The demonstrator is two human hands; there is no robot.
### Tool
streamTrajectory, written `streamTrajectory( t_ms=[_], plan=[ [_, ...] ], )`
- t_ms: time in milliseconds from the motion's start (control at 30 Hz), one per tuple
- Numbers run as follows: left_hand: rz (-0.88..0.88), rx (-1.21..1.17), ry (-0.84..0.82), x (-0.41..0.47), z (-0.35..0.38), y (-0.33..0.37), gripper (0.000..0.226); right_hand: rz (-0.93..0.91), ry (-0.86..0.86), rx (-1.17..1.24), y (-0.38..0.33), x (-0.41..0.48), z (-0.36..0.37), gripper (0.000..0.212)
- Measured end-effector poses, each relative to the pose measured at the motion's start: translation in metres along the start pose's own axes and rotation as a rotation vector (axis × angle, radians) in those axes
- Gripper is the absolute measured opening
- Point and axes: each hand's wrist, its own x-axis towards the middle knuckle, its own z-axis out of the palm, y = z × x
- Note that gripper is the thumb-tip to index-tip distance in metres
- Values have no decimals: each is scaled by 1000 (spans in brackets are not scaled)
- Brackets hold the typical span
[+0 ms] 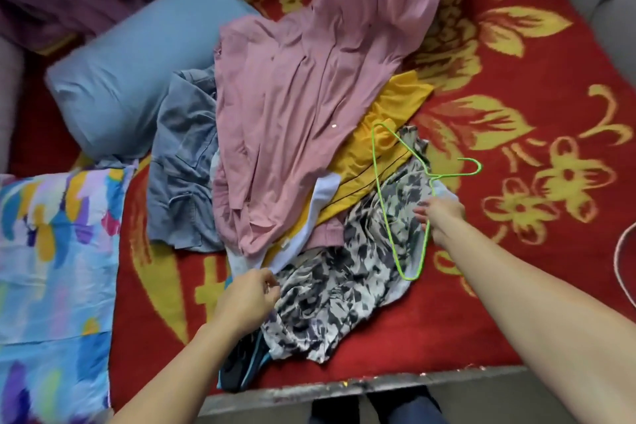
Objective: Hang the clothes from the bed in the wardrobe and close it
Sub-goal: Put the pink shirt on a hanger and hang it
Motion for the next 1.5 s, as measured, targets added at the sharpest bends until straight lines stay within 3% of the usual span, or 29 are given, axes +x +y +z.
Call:
streamTrajectory(
  t_ms=[100, 200, 267, 333, 500, 567, 667, 800, 1000, 1200, 1433, 1500],
  plan=[
    [-27, -16, 18, 46, 18, -20, 25, -32, -37, -403, 32, 26, 20, 23],
    [-74, 4, 102, 91, 25, -40, 36, -225, 108, -814, 52, 21, 34, 18],
    [-90, -13, 146, 119, 28, -50, 50, -431, 161, -922, 49, 11, 49, 25],
    [-106, -34, 134, 144, 34, -57, 59, -743, 93, -973, 38, 3, 72, 30],
    [-31, -100, 171, 163, 59, -64, 13, -1301, -126, -1201, 9, -2, 178, 51],
    [40, -211, 198, 151, 63, -69, 18, -1312, -237, -1476, 5, -3, 213, 58],
    [90, -377, 245, 125, 49, -78, 22, -1225, -300, -1739, 8, 3, 224, 37],
    [139, -475, 335, 97, 1, -75, 40, -1216, -178, -1721, 1, -7, 184, 26],
    [231, -478, 400, 44, -65, -67, 45, -1204, -19, -1676, -51, -61, 126, 25],
    [235, -588, 604, -37, -139, -75, 36, -1292, -29, -1224, -127, -177, 125, 17],
    [320, -603, 976, -146, -247, -65, 39, -1502, 3, -753, -203, -353, 101, 33],
    [368, -604, 1081, -182, -277, -63, 38, -1545, -24, -639, -217, -402, 90, 29]
  ],
)
